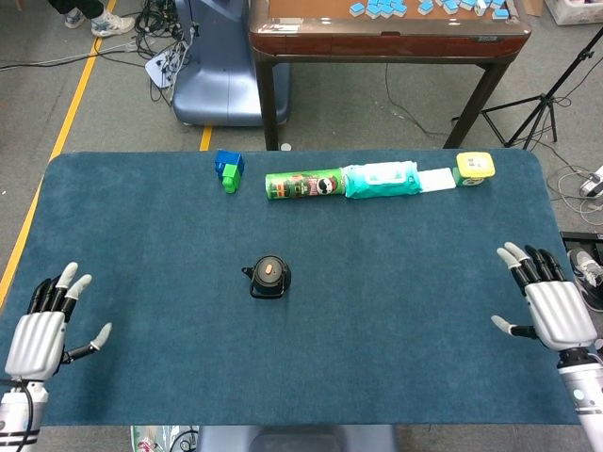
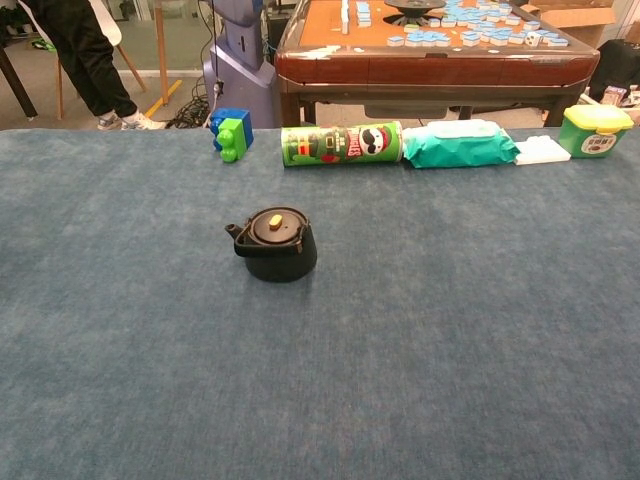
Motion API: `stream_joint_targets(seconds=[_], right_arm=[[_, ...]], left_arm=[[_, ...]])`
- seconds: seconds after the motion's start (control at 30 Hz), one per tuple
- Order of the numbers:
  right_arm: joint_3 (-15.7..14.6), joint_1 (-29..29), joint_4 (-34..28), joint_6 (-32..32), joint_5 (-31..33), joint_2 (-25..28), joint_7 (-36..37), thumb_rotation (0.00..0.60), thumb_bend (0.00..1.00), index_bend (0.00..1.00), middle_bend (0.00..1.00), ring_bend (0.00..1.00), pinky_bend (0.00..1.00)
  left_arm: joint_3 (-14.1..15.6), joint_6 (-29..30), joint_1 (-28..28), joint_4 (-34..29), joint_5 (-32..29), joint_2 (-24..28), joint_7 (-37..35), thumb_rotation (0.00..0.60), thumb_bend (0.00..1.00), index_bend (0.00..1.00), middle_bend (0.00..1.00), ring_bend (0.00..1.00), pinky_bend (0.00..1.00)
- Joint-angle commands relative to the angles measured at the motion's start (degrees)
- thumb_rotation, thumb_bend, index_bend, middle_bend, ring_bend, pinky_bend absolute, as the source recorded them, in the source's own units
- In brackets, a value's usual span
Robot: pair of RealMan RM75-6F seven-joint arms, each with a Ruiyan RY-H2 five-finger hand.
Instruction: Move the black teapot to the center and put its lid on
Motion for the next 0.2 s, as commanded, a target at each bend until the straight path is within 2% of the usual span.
stream_joint_targets(seconds=[0.03,0.2], right_arm=[[-0.01,-0.3,0.43,0.67,-0.32,-0.44,-0.24,0.6,0.11,0.09,0.1,0.0,0.0],[-0.06,-0.77,1.53,1.98,-1.43,-1.53,-0.59,0.6,0.11,0.09,0.11,0.0,0.0]], left_arm=[[0.62,0.51,1.7,0.12,1.68,-0.43,1.15,0.248,0.25,0.12,0.0,0.0,0.0],[-0.57,0.48,3.36,0.3,2.78,-1.3,1.33,0.251,0.25,0.12,0.0,0.0,0.0]])
